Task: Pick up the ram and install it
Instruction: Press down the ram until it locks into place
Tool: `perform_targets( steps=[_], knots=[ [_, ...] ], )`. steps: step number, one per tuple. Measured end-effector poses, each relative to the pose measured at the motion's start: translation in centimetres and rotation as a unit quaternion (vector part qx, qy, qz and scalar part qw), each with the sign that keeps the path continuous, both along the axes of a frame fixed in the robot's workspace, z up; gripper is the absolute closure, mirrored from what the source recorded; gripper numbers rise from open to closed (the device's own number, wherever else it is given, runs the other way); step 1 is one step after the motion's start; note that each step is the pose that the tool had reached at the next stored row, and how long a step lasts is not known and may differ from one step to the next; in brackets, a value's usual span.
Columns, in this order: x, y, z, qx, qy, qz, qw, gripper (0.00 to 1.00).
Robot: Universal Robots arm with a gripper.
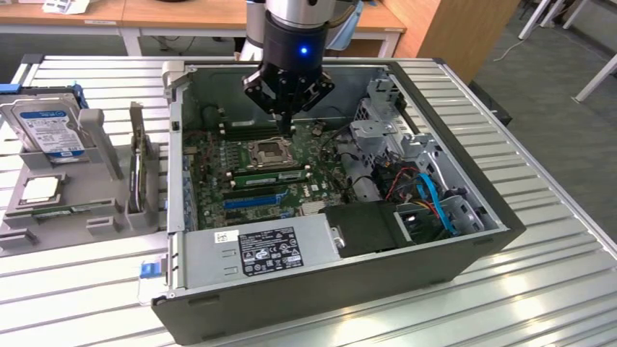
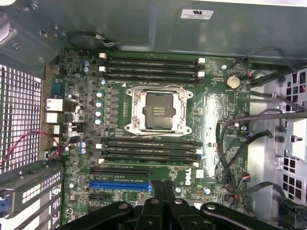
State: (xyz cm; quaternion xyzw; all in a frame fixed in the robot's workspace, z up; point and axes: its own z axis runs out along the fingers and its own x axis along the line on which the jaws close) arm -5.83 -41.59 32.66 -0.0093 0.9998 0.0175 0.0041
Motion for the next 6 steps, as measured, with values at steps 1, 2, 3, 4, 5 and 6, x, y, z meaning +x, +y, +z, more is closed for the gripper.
perform_targets(
  steps=[1, 2, 3, 4, 5, 6],
  knots=[
    [-0.02, 0.00, 0.00, 0.0000, 0.0000, 0.000, 1.0000, 0.90],
    [-0.03, 0.00, 0.00, 0.0001, 0.0000, 0.000, 1.0000, 0.90],
    [-0.03, 0.00, 0.00, 0.0001, 0.0000, 0.000, 1.0000, 0.90],
    [-0.03, 0.00, 0.00, 0.0001, 0.0000, 0.000, 1.0000, 0.90],
    [-0.03, 0.00, 0.00, 0.0001, 0.0000, 0.000, 1.0000, 0.90],
    [-0.03, 0.00, 0.00, 0.0000, 0.0000, 0.000, 1.0000, 0.90]
  ],
)
